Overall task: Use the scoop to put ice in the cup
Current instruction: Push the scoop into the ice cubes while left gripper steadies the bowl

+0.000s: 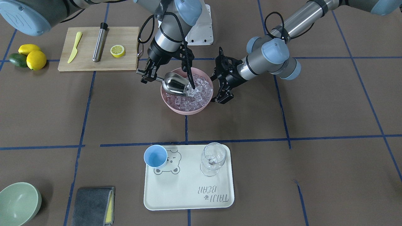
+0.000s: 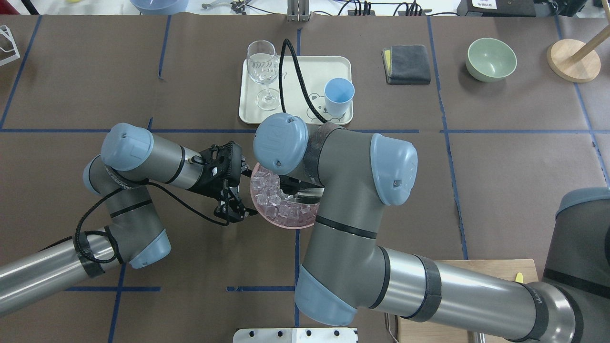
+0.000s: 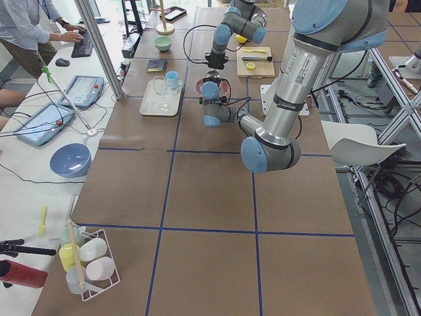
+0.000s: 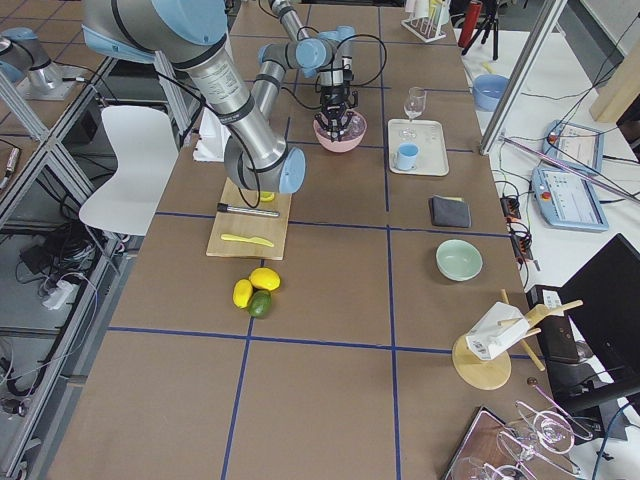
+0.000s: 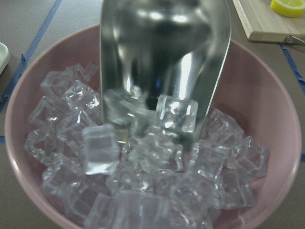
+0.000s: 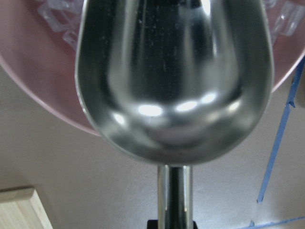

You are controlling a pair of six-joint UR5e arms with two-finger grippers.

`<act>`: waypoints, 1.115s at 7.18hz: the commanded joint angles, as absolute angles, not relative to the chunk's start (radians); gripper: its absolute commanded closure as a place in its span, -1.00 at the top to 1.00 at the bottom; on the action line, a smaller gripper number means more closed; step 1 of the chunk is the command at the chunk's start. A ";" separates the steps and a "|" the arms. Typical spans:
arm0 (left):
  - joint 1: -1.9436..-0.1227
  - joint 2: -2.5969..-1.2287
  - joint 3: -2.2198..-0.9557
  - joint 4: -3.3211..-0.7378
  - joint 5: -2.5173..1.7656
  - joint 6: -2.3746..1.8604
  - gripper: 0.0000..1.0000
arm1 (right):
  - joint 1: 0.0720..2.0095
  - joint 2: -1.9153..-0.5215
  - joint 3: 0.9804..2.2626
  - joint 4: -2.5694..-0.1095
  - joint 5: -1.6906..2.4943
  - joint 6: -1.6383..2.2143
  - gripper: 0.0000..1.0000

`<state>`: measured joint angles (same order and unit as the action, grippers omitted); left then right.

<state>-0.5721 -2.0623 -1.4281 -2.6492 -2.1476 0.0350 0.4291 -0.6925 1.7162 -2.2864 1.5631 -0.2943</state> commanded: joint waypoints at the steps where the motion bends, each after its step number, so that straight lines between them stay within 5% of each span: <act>1: -0.583 -2.062 -1.428 -2.648 -2.149 0.038 1.00 | 0.433 -0.713 1.718 -2.202 1.572 -0.295 -1.00; 4: -0.594 -2.062 -1.428 -2.649 -2.154 0.040 1.00 | 0.475 -0.860 1.752 -1.885 1.684 -0.290 -1.00; 8: -0.603 -2.060 -1.428 -2.646 -2.155 0.040 1.00 | 0.540 -0.906 1.772 -1.762 1.820 -0.290 -1.00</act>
<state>-0.5982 -2.0612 -1.4287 -2.6478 -2.1551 0.0399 0.5215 -0.8900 1.7703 -1.8121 1.7743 -0.2900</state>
